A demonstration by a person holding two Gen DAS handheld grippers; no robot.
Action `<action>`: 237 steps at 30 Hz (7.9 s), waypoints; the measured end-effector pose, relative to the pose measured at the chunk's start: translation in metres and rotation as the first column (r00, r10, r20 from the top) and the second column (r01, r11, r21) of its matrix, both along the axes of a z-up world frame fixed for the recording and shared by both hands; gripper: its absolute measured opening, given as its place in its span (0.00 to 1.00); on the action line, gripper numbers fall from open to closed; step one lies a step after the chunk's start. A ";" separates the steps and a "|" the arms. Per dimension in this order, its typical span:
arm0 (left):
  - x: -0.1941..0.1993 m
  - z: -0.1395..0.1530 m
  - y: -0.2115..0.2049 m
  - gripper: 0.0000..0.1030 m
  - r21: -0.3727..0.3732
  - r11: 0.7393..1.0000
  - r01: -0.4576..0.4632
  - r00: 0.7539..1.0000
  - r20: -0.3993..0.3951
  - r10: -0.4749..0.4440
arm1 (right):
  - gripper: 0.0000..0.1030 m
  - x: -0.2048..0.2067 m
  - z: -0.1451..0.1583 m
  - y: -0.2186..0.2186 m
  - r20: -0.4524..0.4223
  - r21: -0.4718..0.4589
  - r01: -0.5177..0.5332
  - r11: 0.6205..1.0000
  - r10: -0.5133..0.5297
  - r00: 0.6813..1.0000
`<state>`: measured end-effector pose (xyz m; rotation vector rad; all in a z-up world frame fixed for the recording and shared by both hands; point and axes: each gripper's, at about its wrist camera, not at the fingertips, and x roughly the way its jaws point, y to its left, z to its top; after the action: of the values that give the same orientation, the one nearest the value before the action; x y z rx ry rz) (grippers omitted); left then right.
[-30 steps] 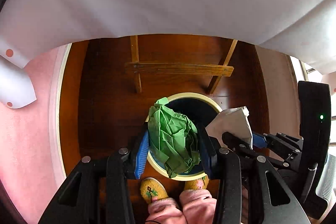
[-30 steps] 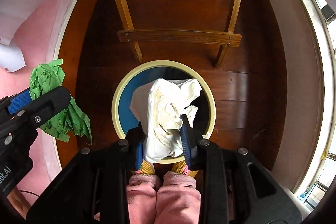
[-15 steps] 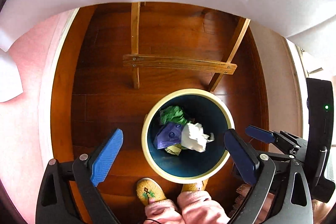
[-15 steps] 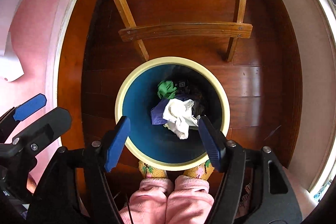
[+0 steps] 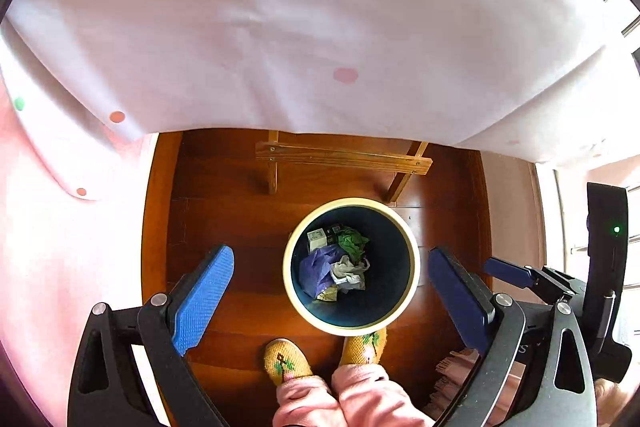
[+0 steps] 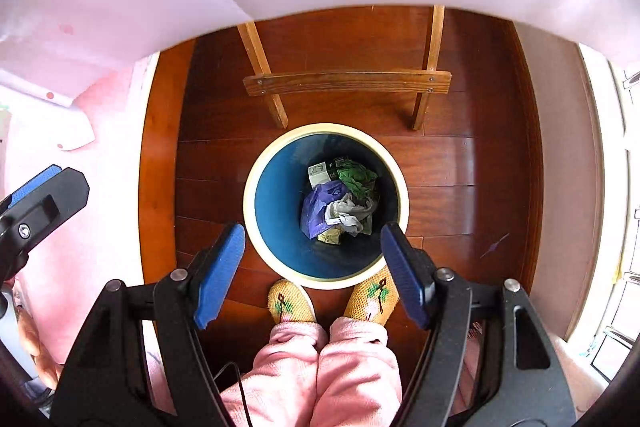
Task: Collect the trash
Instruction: 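Raise both tools from the bin back toward the table, then grasp the beige small box with the right gripper while the left gripper grasps the orange snack bag, then carry the beige box and orange bag over the bin and open both grippers, then raise both tools from the bin back toward the table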
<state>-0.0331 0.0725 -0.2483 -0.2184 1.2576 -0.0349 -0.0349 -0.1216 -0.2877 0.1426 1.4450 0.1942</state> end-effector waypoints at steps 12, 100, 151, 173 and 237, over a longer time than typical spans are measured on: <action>-0.034 0.172 -0.003 0.96 0.061 0.998 -0.024 0.993 0.119 0.016 | 0.66 -0.018 0.169 -0.009 0.185 0.052 -0.096 0.994 0.085 0.979; 0.469 0.228 0.039 0.81 0.066 0.875 0.480 0.837 0.262 -0.480 | 0.57 0.396 0.227 0.062 0.486 -0.099 0.125 0.987 -0.062 0.872; 0.519 0.283 -0.130 0.02 0.152 0.664 0.733 0.625 0.236 -0.744 | 0.57 0.289 0.289 -0.066 0.550 0.064 0.430 0.901 -0.392 0.738; 0.169 0.279 -0.064 0.02 -0.013 0.977 0.213 0.944 0.259 -0.203 | 0.57 0.108 0.287 -0.067 0.488 0.060 -0.177 0.982 0.126 0.864; -0.008 -0.009 -0.026 0.82 -0.038 0.998 -0.059 0.998 0.006 0.059 | 0.69 0.016 -0.012 -0.017 0.072 -0.016 -0.041 0.999 0.042 0.997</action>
<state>-0.0411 0.0469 -0.2576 -0.2880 1.2430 -0.0085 -0.0194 -0.1381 -0.3000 0.0927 1.3779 0.2207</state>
